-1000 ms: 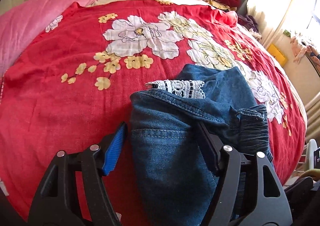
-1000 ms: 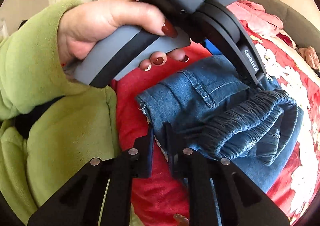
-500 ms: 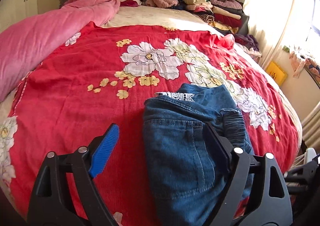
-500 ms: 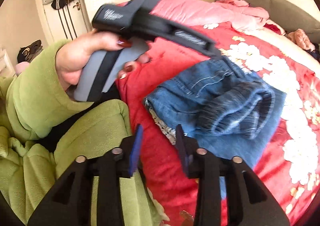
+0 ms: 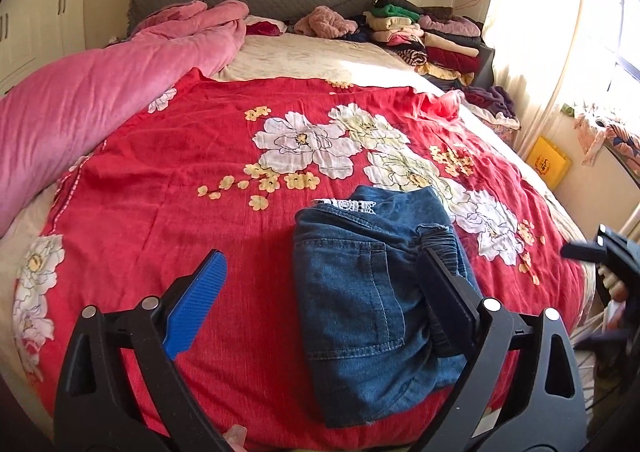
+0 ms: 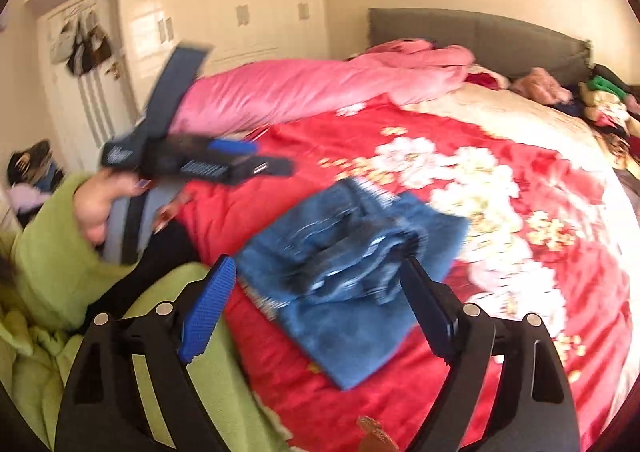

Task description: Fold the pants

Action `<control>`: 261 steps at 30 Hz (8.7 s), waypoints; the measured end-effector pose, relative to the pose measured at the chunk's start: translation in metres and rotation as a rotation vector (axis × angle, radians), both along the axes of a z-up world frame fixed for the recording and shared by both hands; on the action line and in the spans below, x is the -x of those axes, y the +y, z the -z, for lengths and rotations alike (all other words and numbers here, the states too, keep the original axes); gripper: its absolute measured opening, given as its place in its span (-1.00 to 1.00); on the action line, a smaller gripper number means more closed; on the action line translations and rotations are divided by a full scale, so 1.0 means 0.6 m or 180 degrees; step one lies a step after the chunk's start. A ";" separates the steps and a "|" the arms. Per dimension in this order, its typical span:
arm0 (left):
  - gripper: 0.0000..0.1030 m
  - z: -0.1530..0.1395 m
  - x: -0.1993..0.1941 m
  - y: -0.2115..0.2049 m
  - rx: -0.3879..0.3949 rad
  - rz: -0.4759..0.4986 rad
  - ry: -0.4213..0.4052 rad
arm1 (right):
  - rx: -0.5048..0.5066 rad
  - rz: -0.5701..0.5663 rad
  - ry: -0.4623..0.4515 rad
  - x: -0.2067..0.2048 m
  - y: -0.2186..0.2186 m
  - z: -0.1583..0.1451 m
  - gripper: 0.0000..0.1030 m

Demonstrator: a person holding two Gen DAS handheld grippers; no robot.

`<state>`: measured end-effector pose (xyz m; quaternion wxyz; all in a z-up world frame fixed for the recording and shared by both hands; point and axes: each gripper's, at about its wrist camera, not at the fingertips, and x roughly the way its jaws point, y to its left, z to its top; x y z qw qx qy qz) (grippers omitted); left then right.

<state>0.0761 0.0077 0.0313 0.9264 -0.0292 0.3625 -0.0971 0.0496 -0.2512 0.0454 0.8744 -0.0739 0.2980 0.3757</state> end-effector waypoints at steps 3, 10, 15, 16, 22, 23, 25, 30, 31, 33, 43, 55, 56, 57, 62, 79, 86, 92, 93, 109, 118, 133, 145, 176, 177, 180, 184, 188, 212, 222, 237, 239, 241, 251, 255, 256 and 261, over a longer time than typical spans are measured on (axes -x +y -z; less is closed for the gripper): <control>0.66 0.006 0.008 -0.005 -0.0075 0.0029 0.0033 | -0.0084 0.0130 -0.0017 -0.024 -0.017 -0.023 0.62; 0.54 0.058 0.005 -0.033 -0.0235 0.0189 0.0281 | -0.0006 0.0166 0.0075 -0.114 0.023 -0.041 0.62; 0.54 0.108 0.006 -0.055 -0.0374 0.0320 0.0496 | 0.0414 0.0182 0.0400 -0.200 0.097 0.021 0.62; 0.54 0.112 0.006 -0.057 -0.0396 0.0332 0.0517 | 0.0497 0.0199 0.0455 -0.210 0.110 0.036 0.62; 0.54 0.116 0.011 -0.048 -0.0305 0.0359 0.0525 | 0.0962 0.0599 0.0843 -0.287 0.139 0.133 0.62; 0.54 0.116 0.011 -0.048 -0.0296 0.0363 0.0524 | 0.0972 0.0660 0.0874 -0.295 0.137 0.140 0.62; 0.54 0.115 0.014 -0.047 -0.0267 0.0379 0.0512 | 0.0899 0.0744 0.0901 -0.305 0.127 0.148 0.62; 0.54 0.115 0.015 -0.041 -0.0207 0.0387 0.0492 | 0.0471 0.0875 0.0752 -0.274 0.095 0.110 0.62; 0.54 0.115 0.015 -0.039 -0.0194 0.0381 0.0487 | 0.0383 0.0907 0.0710 -0.266 0.086 0.099 0.62; 0.54 0.114 0.015 -0.034 -0.0159 0.0361 0.0478 | 0.0203 0.0987 0.0646 -0.247 0.061 0.079 0.62; 0.63 0.101 0.011 -0.024 -0.0096 0.0263 0.0387 | 0.0008 0.1142 0.0722 -0.178 -0.027 0.073 0.62; 0.64 0.109 -0.023 -0.030 -0.0130 0.0178 0.0419 | -0.0062 0.1019 0.1052 -0.156 -0.034 0.133 0.62; 0.64 0.110 -0.025 -0.029 -0.0129 0.0173 0.0424 | -0.0064 0.1011 0.1057 -0.155 -0.034 0.134 0.61; 0.64 0.111 -0.025 -0.028 -0.0118 0.0169 0.0429 | -0.0070 0.1006 0.1063 -0.153 -0.033 0.136 0.61; 0.64 0.112 -0.027 -0.028 -0.0091 0.0147 0.0439 | -0.0106 0.0974 0.1098 -0.150 -0.033 0.140 0.53; 0.63 0.123 -0.041 -0.035 -0.0081 0.0124 0.0489 | -0.0185 0.0809 0.1237 -0.157 -0.007 0.169 0.17; 0.34 0.134 -0.061 -0.048 -0.0001 0.0207 0.0587 | -0.0227 0.0731 0.1287 -0.169 0.000 0.183 0.02; -0.27 0.127 -0.069 -0.058 0.0095 0.0249 0.0556 | -0.0204 0.0499 0.0992 -0.160 0.021 0.163 -0.61; -0.38 0.121 -0.070 -0.059 0.0109 0.0256 0.0532 | -0.0207 0.0474 0.0945 -0.159 0.023 0.157 -0.64; -0.47 0.076 -0.161 -0.066 -0.0122 0.0123 0.0197 | -0.0095 0.0632 0.0484 -0.269 0.043 0.106 -0.65; -0.18 0.106 -0.166 -0.058 -0.0232 0.0089 0.0335 | 0.0153 0.1066 0.0798 -0.280 0.018 0.161 -0.12; 0.31 0.106 -0.150 -0.045 -0.0206 0.0035 0.0370 | 0.0181 0.1261 0.0679 -0.250 -0.007 0.144 0.36; 0.68 0.079 -0.120 -0.033 -0.0169 -0.0072 0.0256 | 0.0135 0.1295 0.0341 -0.203 -0.024 0.094 0.84; 0.82 -0.020 0.006 -0.009 -0.0049 -0.0230 -0.0152 | -0.0035 0.1252 -0.0134 -0.080 -0.033 0.002 0.91; 0.82 -0.020 0.012 -0.008 -0.0054 -0.0244 -0.0153 | -0.0030 0.1248 -0.0134 -0.076 -0.032 0.002 0.91; 0.82 -0.016 0.030 -0.009 -0.0090 -0.0253 -0.0148 | -0.0037 0.1257 -0.0143 -0.058 -0.034 0.000 0.91; 0.82 -0.007 0.052 -0.013 -0.0110 -0.0253 -0.0128 | -0.0013 0.1248 -0.0136 -0.034 -0.037 0.003 0.91; 0.82 0.000 0.068 -0.020 -0.0146 -0.0216 -0.0105 | 0.0038 0.1236 -0.0142 -0.017 -0.044 0.011 0.91; 0.82 0.061 0.092 -0.024 -0.0033 -0.0238 0.0119 | 0.0100 0.1455 0.0251 0.003 -0.045 0.085 0.91; 0.82 0.077 0.095 -0.029 -0.0046 -0.0233 0.0199 | 0.0140 0.1452 0.0330 0.002 -0.038 0.104 0.91; 0.82 0.081 0.095 -0.035 -0.0050 -0.0223 0.0232 | 0.0131 0.1428 0.0357 0.003 -0.042 0.111 0.91; 0.82 0.081 0.095 -0.034 -0.0057 -0.0219 0.0236 | 0.0132 0.1431 0.0365 0.002 -0.043 0.112 0.91; 0.82 0.081 0.095 -0.034 -0.0056 -0.0222 0.0233 | 0.0127 0.1423 0.0367 0.002 -0.044 0.112 0.91; 0.82 0.081 0.094 -0.035 -0.0051 -0.0216 0.0232 | 0.0148 0.1430 0.0374 0.001 -0.041 0.113 0.91; 0.82 0.082 0.093 -0.037 -0.0046 -0.0190 0.0231 | 0.0167 0.1437 0.0364 0.000 -0.039 0.112 0.91; 0.82 0.082 0.093 -0.037 -0.0047 -0.0187 0.0235 | 0.0167 0.1436 0.0358 0.001 -0.039 0.112 0.91; 0.82 0.083 0.092 -0.036 -0.0056 -0.0198 0.0232 | 0.0200 0.1448 0.0354 -0.002 -0.039 0.111 0.91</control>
